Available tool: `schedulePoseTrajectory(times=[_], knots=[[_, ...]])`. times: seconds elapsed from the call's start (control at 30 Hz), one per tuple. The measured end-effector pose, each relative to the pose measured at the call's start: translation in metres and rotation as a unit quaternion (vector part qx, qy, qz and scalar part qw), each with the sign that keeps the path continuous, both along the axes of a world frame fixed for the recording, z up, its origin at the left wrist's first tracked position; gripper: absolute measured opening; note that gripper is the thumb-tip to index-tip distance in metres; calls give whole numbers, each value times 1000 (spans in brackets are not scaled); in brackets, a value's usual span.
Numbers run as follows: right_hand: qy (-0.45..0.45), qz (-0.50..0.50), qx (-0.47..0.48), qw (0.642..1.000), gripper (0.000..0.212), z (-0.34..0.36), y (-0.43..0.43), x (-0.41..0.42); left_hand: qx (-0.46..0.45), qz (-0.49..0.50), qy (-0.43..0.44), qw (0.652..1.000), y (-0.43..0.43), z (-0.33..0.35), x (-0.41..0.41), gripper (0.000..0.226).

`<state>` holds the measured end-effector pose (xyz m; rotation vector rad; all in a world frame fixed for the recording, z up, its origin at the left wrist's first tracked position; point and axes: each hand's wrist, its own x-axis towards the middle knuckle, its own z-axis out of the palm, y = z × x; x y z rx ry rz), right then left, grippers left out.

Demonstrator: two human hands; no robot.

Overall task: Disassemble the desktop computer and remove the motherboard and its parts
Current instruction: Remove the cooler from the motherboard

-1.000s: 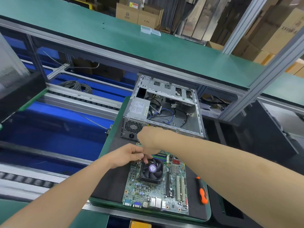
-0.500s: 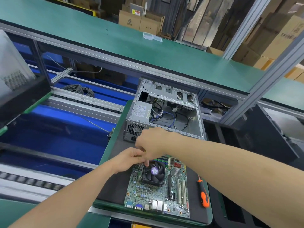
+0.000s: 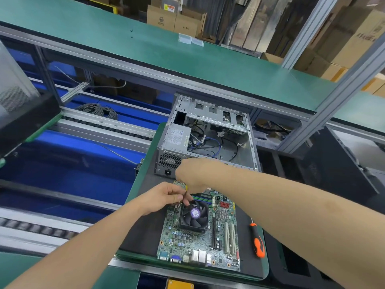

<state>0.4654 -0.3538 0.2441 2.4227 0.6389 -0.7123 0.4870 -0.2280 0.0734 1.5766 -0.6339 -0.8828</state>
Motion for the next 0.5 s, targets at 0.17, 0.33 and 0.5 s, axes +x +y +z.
schedulePoseTrajectory(times=[0.17,0.33,0.5], knots=[[-36,113,2,993,14,1,10,-20,-26,0,9,1000,3,5,-4,36],[-61,37,9,997,30,3,-2,-26,-18,-3,15,1000,2,11,-7,36],[-77,-56,45,994,14,20,-30,-33,57,-38,-115,991,-16,28,-13,37]])
